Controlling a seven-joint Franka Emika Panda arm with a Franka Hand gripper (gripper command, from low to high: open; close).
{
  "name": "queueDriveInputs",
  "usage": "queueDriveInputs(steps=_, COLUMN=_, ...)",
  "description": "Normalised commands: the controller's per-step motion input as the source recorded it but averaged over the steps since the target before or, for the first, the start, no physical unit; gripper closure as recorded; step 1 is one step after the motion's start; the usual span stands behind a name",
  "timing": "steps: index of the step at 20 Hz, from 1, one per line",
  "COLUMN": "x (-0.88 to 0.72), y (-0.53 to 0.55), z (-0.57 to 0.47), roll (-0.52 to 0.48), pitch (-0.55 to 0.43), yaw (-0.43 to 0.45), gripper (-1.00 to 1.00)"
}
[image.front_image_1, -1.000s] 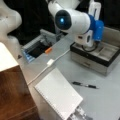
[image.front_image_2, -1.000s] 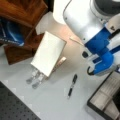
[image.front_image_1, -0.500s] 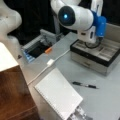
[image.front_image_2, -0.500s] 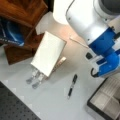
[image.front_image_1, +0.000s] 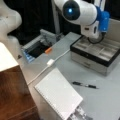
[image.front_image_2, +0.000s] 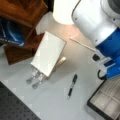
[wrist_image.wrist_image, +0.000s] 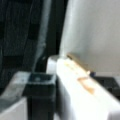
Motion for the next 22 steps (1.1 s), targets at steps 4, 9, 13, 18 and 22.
queueDriveInputs(steps=4, x=0.05, y=0.25, z=0.12, roll=0.123, pitch=0.073, yaw=-0.079, gripper=1.0)
queueDriveInputs(steps=9, x=0.05, y=0.3, z=0.12, roll=0.082, pitch=0.07, yaw=-0.084, gripper=1.0)
queueDriveInputs(steps=13, x=0.04, y=0.3, z=0.07, roll=0.093, pitch=0.085, yaw=-0.081, gripper=-1.0)
queueDriveInputs(steps=18, x=0.02, y=0.32, z=0.05, roll=0.101, pitch=0.112, yaw=-0.087, gripper=-1.0)
queueDriveInputs(steps=22, x=0.05, y=0.26, z=0.05, roll=0.112, pitch=0.099, yaw=-0.126, gripper=-1.0)
